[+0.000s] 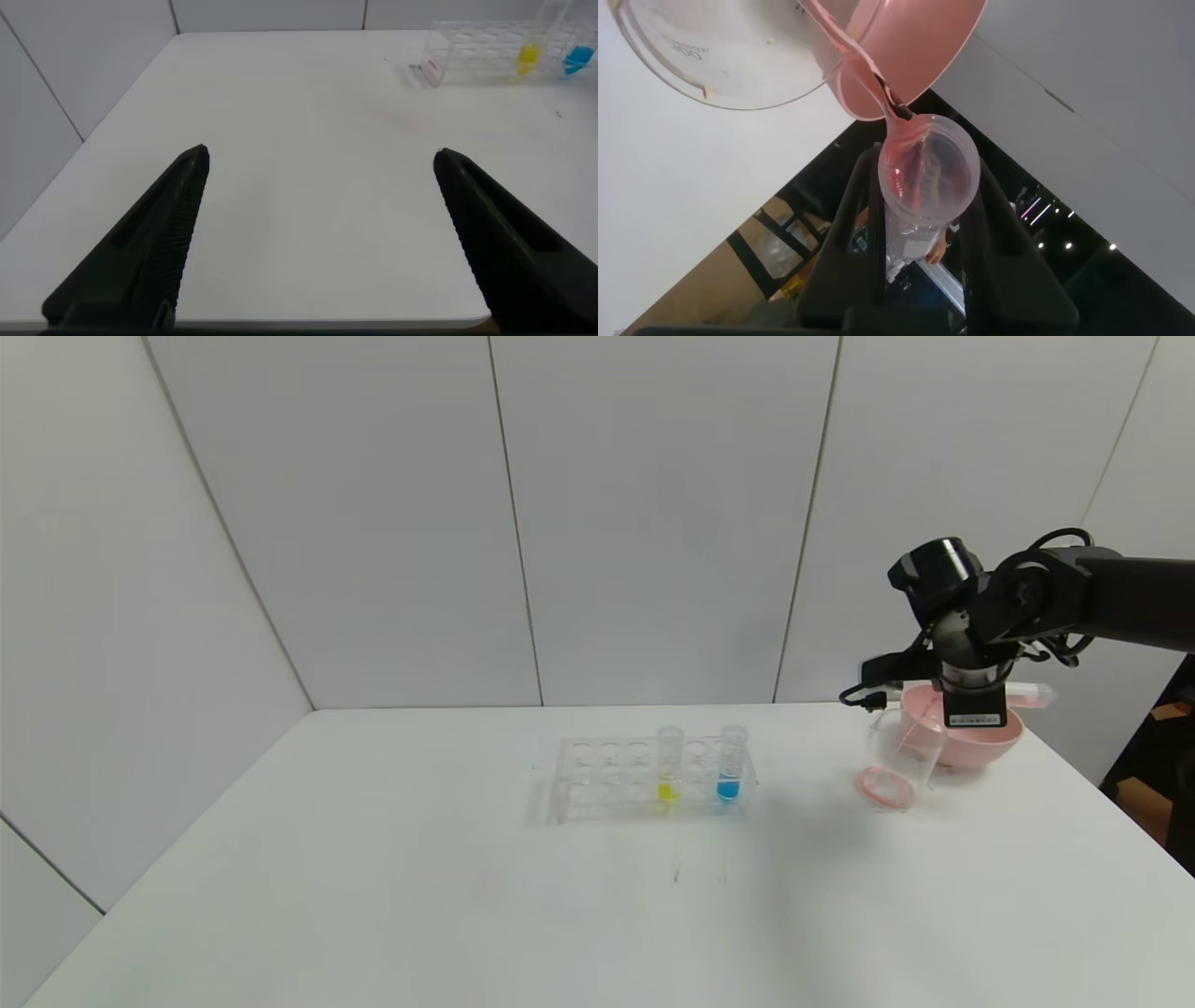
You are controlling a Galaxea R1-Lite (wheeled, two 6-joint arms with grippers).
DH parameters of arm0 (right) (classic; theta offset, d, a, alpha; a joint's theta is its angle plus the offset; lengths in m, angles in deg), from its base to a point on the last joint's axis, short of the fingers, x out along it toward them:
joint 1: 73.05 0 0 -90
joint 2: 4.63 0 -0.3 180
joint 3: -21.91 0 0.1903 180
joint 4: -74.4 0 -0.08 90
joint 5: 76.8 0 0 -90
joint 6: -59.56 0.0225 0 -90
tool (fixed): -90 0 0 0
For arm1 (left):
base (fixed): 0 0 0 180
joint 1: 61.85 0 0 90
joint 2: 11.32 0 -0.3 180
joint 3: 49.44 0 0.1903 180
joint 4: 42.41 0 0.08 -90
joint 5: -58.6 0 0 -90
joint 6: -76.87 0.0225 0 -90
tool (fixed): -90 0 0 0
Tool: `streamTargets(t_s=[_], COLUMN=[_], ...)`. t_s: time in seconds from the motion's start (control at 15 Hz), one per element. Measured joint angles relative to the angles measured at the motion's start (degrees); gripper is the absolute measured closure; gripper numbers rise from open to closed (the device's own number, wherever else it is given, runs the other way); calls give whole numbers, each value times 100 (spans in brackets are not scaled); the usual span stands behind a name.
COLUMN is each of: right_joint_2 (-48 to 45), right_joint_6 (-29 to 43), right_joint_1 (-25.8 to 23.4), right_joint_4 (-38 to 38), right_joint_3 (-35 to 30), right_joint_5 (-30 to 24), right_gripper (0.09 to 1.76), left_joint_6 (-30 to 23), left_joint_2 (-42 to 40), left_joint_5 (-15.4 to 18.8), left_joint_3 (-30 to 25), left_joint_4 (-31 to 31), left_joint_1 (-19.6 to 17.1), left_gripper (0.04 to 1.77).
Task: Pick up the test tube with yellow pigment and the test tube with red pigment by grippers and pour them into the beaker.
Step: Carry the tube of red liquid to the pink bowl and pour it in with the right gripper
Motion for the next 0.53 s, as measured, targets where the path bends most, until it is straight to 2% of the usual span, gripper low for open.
streamTargets(t_s=[0.2, 0.53], right_joint_2=[21, 35], right_joint_6=[-2, -194], right_joint_1=[12, 96], right_joint_4=[11, -104], right_joint_3=[0, 0], right_joint_5=[88, 613], right_gripper=[134, 134], left_joint_6=[-2, -2], left_joint_2=[0, 0], left_joint_5=[0, 0], left_joint_3=[0, 0], left_joint_4=[2, 4], left_joint_1=[0, 0], left_gripper=[9, 9])
